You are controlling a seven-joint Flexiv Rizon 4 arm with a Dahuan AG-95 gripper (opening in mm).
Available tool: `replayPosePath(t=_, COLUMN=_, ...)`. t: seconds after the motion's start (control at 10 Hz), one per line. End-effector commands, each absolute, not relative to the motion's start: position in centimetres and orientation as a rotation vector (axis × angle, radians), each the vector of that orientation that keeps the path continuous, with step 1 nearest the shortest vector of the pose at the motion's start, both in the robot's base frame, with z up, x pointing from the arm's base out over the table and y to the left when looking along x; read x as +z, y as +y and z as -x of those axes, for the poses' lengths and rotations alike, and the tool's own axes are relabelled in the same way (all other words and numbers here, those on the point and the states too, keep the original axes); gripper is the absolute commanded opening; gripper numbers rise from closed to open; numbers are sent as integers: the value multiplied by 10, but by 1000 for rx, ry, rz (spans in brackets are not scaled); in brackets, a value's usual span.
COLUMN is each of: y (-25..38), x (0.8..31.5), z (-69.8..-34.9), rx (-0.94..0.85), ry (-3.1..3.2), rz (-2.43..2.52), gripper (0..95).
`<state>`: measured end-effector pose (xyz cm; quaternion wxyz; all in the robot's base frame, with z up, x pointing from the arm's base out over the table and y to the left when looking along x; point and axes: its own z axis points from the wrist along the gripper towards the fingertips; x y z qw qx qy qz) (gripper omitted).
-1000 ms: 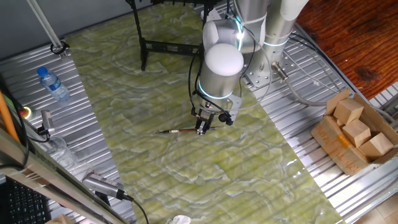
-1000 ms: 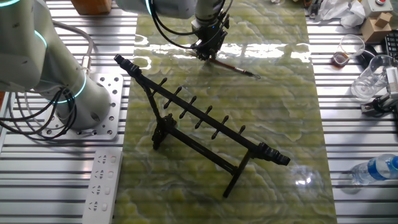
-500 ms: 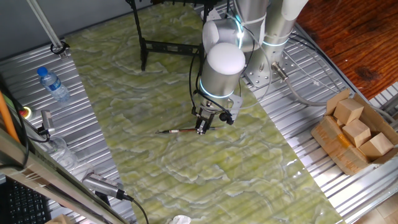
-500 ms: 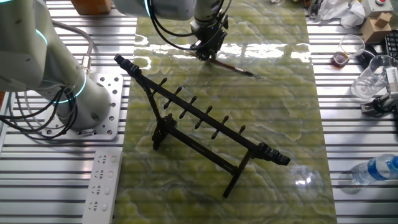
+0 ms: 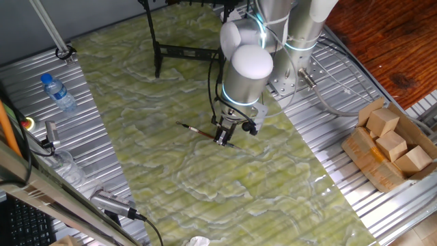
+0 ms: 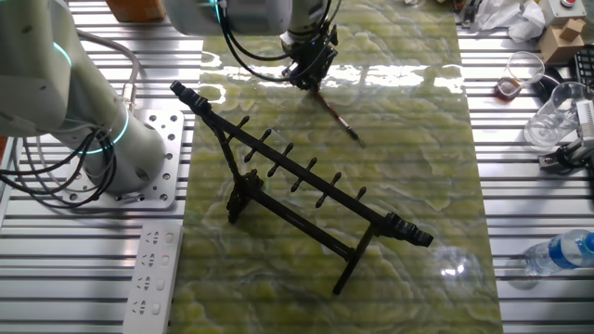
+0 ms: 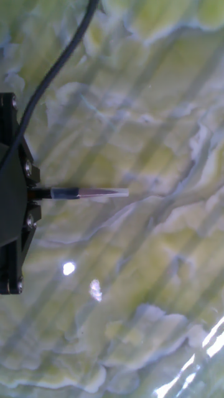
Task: Place the brush on the pen rack
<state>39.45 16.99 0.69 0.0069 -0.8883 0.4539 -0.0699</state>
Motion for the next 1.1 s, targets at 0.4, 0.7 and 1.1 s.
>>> replayPosePath(t=0.4, y=165, x=14, z=-386, rx=-240, ry=1510, rz=2750, gripper=0)
replayPosePath(t=0.7, y=163, x=17, z=-384, rx=-242, ry=1556, rz=2725, gripper=0)
replayPosePath(t=1.1, y=162, x=25, z=-379, rx=-256, ry=1636, rz=2688, gripper=0)
